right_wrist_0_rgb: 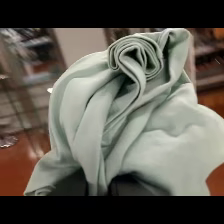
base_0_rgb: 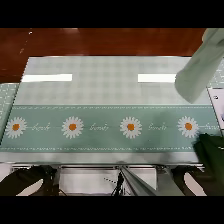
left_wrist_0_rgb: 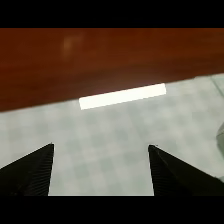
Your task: Fold the shirts.
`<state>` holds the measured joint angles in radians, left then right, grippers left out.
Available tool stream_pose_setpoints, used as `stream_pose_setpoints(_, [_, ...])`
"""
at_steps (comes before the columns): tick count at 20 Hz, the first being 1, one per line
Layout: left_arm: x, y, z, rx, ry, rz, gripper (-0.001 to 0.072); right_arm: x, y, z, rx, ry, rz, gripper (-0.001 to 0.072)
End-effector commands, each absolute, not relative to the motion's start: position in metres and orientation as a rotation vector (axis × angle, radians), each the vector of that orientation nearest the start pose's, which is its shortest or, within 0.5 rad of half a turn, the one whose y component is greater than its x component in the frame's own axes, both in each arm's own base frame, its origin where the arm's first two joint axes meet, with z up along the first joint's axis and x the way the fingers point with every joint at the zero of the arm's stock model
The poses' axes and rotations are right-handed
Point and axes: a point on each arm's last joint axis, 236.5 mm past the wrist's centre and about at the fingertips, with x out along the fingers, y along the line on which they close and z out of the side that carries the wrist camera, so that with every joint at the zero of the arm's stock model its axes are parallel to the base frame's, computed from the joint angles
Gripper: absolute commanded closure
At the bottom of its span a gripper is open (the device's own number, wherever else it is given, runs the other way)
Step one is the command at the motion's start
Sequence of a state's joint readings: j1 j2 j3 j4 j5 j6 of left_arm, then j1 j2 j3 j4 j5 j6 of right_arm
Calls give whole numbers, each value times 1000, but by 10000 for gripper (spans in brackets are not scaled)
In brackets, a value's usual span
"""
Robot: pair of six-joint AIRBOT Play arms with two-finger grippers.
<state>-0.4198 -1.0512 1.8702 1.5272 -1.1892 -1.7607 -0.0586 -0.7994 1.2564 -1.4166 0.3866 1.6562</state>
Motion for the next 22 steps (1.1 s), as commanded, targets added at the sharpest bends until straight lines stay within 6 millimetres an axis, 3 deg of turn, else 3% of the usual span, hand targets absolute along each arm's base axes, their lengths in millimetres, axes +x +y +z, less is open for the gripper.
stream_pose_setpoints(1, [292,-143,453,-156,270,-441,-10,322,30,418,192,-61,121,671])
stream_pose_setpoints(4, [263,-131,436,-135,363,-433,-10,310,47,384,178,96,172,670])
stream_pose_setpoints(7, [247,-124,415,-110,461,-423,-10,310,83,356,173,221,298,671])
stream_pose_setpoints(10, [247,-124,403,-98,510,-416,-10,317,132,282,128,510,434,671])
stream_pose_setpoints(13, [257,-128,383,-88,561,-407,-10,318,212,207,22,747,614,670])
stream_pose_setpoints(16, [272,-126,375,-77,564,-376,-10,318,277,126,-164,899,693,670])
stream_pose_setpoints(19, [281,-127,362,-76,598,-356,-10,272,353,47,-211,1097,839,669])
stream_pose_setpoints(21, [289,-131,344,-100,643,-343,-10,250,372,1,-336,1163,869,658])
stream_pose_setpoints(22, [293,-135,332,-97,666,-344,-10,247,372,-15,-396,1177,859,517])
